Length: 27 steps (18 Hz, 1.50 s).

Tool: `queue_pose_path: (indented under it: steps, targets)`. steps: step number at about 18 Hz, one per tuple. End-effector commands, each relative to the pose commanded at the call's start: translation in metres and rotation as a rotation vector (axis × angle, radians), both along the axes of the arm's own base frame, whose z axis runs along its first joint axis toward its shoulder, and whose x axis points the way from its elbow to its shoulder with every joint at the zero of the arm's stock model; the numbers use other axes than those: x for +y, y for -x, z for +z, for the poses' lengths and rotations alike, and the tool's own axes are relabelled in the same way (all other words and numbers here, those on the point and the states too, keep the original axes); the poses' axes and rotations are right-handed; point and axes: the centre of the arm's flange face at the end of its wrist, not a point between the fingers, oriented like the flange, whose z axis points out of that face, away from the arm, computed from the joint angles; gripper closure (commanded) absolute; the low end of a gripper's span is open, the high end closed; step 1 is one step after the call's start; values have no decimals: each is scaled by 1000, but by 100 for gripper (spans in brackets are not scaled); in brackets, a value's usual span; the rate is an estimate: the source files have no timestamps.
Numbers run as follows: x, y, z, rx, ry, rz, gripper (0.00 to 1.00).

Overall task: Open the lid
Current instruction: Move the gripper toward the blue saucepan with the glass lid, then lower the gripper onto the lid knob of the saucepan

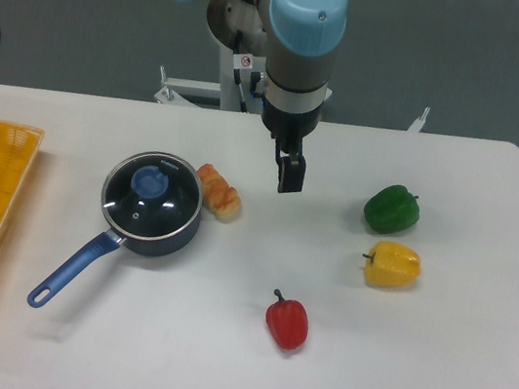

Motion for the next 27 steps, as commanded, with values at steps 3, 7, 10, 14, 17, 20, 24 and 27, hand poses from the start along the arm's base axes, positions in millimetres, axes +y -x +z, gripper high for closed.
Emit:
queue_pose_path:
  steps: [3,7,10,14,17,20,24,27]
  targets:
    - [0,-1,1,-2,-2,0,0]
    - [1,-5,2,3,1,-4,0]
    - [7,-14,-5,-11,2,29,0]
    - [9,-24,-13,-30,10,38,0]
    - [12,-26,-13,-62,-26,52,0]
    - [11,-29,-16,-64,-26,61,0]
    - [36,-61,-24,-57,12,135,0]
    - [66,-92,-39,1,48,68,0]
